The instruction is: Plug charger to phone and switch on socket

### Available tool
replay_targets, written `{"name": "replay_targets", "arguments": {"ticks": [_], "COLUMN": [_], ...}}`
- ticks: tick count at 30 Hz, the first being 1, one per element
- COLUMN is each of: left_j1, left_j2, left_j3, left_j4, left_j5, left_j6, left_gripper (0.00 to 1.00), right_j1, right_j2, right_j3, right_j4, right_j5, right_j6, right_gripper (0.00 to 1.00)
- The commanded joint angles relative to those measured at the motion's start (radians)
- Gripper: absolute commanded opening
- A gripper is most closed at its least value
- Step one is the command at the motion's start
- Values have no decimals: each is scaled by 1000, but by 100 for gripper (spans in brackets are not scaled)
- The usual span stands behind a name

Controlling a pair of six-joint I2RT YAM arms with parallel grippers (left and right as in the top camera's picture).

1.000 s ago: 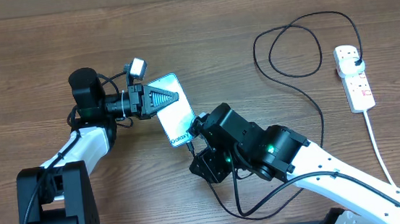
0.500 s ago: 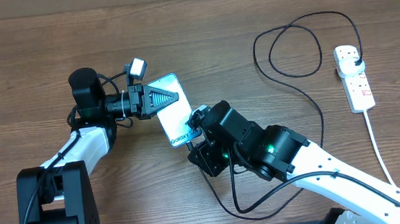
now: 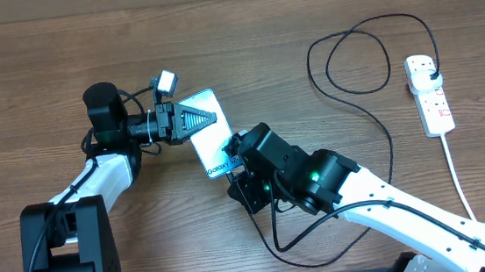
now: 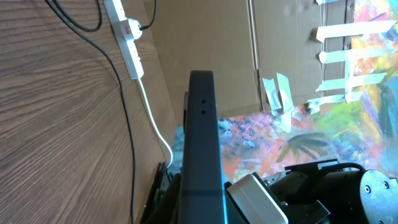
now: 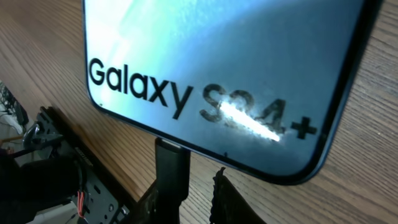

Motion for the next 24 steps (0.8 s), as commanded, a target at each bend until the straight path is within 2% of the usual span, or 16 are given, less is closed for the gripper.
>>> {"name": "replay_targets", "arguments": {"ticks": [1,12,24], "left_j1": [-2,-2,-3], "left_j2": [-2,-2,-2], "left_j3": [7,7,7], "left_j4": [5,5,5], "left_j5": [28,28,29], "left_j6": [8,33,33], "left_gripper": [4,4,4], "right_j1": [2,2,2], "right_j2": [2,1,1], "right_j3": [33,34,116], "right_j4": [25,66,75], "right_j5": [3,78,126], "right_j6": [4,3,-27], "right_gripper": [20,4,4]}}
